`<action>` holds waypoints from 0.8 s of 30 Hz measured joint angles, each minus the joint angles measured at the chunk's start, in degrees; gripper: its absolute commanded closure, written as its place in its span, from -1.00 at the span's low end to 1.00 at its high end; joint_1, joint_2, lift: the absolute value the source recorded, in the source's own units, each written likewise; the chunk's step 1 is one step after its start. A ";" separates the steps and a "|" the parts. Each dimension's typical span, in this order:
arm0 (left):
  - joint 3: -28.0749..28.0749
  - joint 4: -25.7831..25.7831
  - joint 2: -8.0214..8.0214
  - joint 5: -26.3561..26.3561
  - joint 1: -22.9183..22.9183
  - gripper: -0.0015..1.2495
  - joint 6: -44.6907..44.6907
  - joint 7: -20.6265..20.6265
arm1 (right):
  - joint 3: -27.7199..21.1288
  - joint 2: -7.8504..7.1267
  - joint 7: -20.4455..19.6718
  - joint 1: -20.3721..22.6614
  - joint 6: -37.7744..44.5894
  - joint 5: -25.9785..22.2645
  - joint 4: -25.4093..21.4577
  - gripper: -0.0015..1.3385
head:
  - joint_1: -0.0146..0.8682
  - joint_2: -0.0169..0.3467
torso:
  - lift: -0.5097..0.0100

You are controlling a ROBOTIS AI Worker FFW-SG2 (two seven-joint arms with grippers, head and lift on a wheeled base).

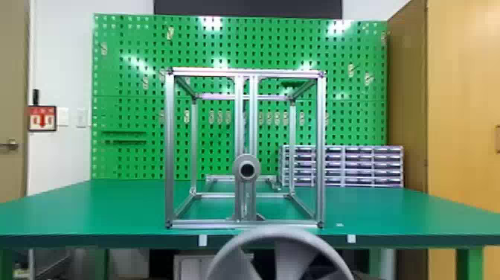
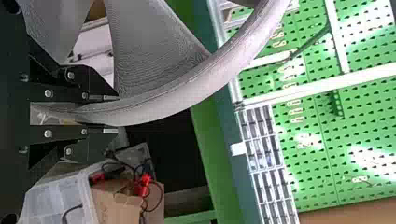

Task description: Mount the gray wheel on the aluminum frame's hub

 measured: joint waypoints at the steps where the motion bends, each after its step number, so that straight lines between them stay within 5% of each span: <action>1: -0.25 -0.67 0.02 0.29 -0.43 -0.82 0.94 0.10 | -0.02 -0.05 -0.12 -0.46 0.90 -0.41 -0.62 0.73 | -0.98 -0.87 | -0.96; 24: -6.43 -10.01 1.34 6.19 -11.87 -0.82 18.58 7.21 | -2.54 0.18 -6.86 -14.29 22.70 -12.51 -10.22 0.73 | -0.98 -0.87 | -0.96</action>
